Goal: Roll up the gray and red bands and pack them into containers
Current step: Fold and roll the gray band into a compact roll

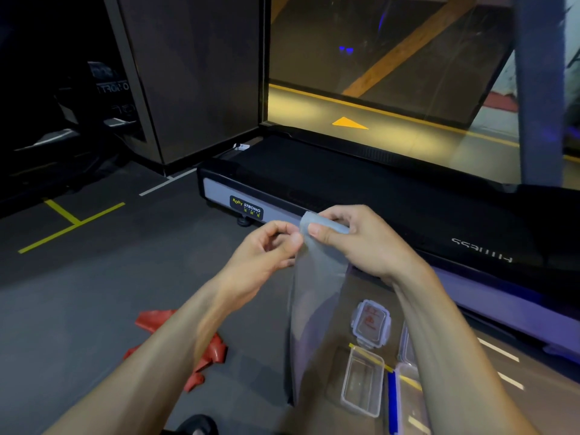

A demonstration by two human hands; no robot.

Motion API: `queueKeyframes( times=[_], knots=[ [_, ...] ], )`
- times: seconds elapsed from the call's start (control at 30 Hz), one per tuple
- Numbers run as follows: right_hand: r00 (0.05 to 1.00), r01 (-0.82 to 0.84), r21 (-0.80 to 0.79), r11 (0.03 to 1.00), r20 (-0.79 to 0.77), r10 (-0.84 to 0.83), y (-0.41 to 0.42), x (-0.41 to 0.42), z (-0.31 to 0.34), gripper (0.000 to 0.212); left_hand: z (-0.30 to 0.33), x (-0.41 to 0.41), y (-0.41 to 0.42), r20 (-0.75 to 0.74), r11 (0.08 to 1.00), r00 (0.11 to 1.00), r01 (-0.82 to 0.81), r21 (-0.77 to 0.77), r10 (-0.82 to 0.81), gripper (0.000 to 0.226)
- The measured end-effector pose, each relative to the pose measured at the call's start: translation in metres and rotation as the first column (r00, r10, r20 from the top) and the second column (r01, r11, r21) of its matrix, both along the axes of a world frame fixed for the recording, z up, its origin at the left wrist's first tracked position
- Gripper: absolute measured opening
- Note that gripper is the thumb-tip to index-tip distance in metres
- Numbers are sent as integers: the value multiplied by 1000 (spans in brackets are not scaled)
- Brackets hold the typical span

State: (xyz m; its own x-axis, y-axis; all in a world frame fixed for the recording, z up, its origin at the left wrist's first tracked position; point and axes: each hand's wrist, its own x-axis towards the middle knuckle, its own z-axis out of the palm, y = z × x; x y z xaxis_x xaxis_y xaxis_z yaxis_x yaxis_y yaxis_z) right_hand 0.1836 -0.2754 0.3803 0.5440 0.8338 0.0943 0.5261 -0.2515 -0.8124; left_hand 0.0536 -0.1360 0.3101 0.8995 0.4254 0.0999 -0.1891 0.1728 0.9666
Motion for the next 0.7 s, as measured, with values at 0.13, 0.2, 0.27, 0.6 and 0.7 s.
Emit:
queueKeyframes(
  times=[0.13,0.2,0.27,0.6,0.7],
  knots=[
    [1000,1,28,1000,-14,-1,-2,2,7,24,-13,-11,12,-157,957,988,49,286,-4,46],
    [1000,2,31,1000,-18,-2,-3,1,10,30,-19,-13,11,-219,926,976,103,364,-23,44],
    [1000,-7,22,1000,-15,7,-3,0,12,27,-25,-12,8,-221,895,974,132,426,-38,35],
    [999,40,-9,999,4,-40,-5,6,12,33,-32,-7,12,-150,882,986,137,450,-77,21],
    [999,40,11,999,-29,-40,-5,9,9,35,-32,-7,13,-142,894,986,144,423,-92,24]
  ],
)
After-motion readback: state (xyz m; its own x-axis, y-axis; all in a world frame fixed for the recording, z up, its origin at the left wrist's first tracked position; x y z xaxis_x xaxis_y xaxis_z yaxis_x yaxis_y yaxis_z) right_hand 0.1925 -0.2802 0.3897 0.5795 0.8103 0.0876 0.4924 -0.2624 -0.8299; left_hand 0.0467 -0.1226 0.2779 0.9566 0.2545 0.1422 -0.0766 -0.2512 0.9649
